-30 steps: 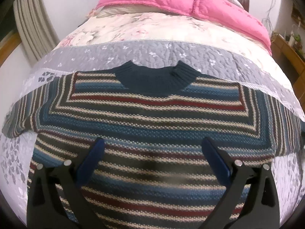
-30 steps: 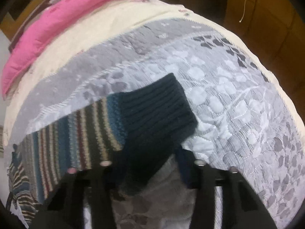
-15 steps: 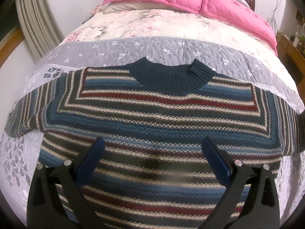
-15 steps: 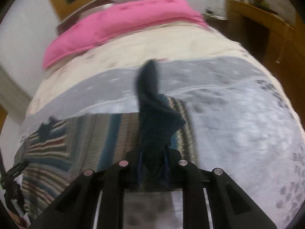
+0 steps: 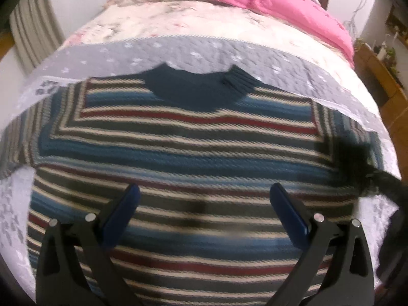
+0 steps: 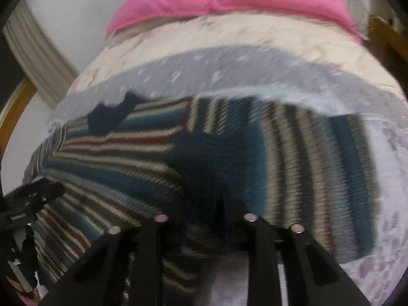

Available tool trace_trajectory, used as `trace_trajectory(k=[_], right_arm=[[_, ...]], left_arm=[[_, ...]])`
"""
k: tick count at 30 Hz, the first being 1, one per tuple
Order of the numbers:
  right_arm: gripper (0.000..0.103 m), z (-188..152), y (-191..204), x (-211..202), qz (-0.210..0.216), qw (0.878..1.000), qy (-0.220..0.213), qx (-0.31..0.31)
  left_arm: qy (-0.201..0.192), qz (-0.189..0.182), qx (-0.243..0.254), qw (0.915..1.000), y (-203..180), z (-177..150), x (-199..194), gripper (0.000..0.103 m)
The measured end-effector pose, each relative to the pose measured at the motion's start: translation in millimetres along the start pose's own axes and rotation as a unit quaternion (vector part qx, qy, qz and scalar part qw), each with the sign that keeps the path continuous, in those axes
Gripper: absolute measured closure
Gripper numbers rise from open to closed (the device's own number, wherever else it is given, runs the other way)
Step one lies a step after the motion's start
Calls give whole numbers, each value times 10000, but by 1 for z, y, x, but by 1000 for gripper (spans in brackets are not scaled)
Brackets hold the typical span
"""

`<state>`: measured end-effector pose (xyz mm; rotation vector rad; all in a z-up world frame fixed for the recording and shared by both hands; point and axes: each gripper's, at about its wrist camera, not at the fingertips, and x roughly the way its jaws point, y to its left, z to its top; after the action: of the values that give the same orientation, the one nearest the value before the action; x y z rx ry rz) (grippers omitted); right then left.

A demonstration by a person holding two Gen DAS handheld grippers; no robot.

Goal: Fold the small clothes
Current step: 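Fold the held sleeve across the sweater body with the right gripper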

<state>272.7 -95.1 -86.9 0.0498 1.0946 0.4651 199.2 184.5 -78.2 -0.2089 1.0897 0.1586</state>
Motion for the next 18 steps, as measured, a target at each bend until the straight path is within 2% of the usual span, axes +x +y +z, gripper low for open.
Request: trace_trajectory(k=[1, 2, 5, 7, 10, 14, 17, 18], right_arm=[[57, -5, 7, 3, 191, 9998, 66, -94], [52, -8, 10, 2, 221, 9996, 21, -177], [45, -22, 12, -21, 402, 9987, -201, -237], [43, -32, 0, -42, 476, 9981, -392, -46], [42, -54, -29, -78, 295, 9963, -716, 370], [42, -78, -65, -107, 358, 9912, -937, 863], [41, -93, -83, -124, 263, 9884, -1077, 1038], [41, -95, -86, -126, 229, 9878, -1112, 1063]], left_arm=[[41, -94, 9, 9999, -5, -1, 2, 3], [118, -245, 7, 9996, -12, -1, 4, 3], [363, -714, -55, 9968, -33, -2, 14, 3], [524, -1016, -75, 9934, -49, -4, 21, 3], [719, -1362, -35, 9881, -74, -3, 29, 3], [1035, -1861, -46, 9770, -112, 3, 47, 4], [1256, -2074, -9, 9702, -138, 5, 61, 11], [1348, -2107, -1, 9682, -145, 5, 66, 20]])
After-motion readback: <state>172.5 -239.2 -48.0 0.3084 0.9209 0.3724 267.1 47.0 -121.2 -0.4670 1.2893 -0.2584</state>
